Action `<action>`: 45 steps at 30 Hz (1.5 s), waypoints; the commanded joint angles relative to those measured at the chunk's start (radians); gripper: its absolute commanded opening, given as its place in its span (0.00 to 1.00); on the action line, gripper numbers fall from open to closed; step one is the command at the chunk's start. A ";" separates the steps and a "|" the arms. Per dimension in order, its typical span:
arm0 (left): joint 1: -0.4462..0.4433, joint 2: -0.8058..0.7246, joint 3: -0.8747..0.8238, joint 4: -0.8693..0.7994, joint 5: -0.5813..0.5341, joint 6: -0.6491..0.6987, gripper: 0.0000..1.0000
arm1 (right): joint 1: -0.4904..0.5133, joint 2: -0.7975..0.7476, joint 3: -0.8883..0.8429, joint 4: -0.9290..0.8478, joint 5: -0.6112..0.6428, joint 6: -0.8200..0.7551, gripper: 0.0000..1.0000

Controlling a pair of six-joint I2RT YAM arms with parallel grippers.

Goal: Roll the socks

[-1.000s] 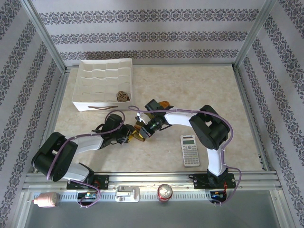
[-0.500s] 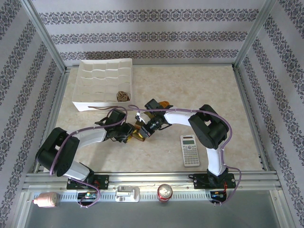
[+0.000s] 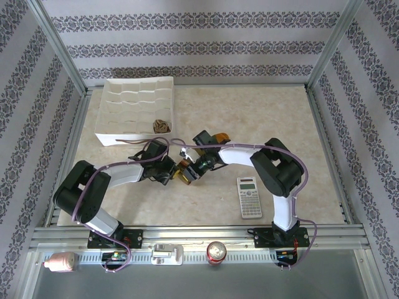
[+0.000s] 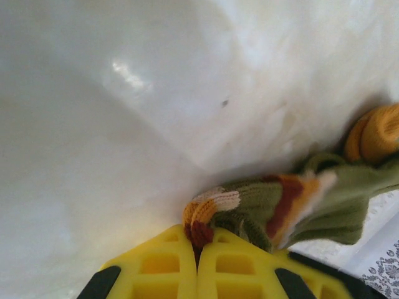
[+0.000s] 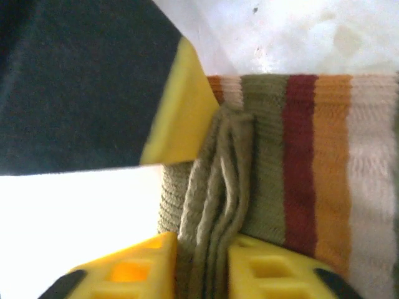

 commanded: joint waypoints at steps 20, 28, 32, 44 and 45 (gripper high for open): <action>-0.001 -0.243 -0.134 -0.361 0.003 -0.093 0.00 | 0.500 -0.289 -0.323 0.406 0.800 -0.588 0.57; 0.006 -0.238 -0.131 -0.353 0.014 -0.081 0.00 | 0.496 -0.140 -0.246 0.391 0.858 -0.609 0.47; 0.011 -0.233 -0.127 -0.345 0.021 -0.077 0.00 | 0.475 -0.107 -0.229 0.361 0.852 -0.578 0.29; 0.035 -0.343 -0.141 -0.280 0.038 -0.110 0.32 | 0.361 -0.160 -0.273 0.240 0.532 -0.313 0.00; 0.039 -0.361 -0.144 -0.274 0.035 -0.119 0.40 | 0.336 -0.168 -0.281 0.240 0.474 -0.282 0.00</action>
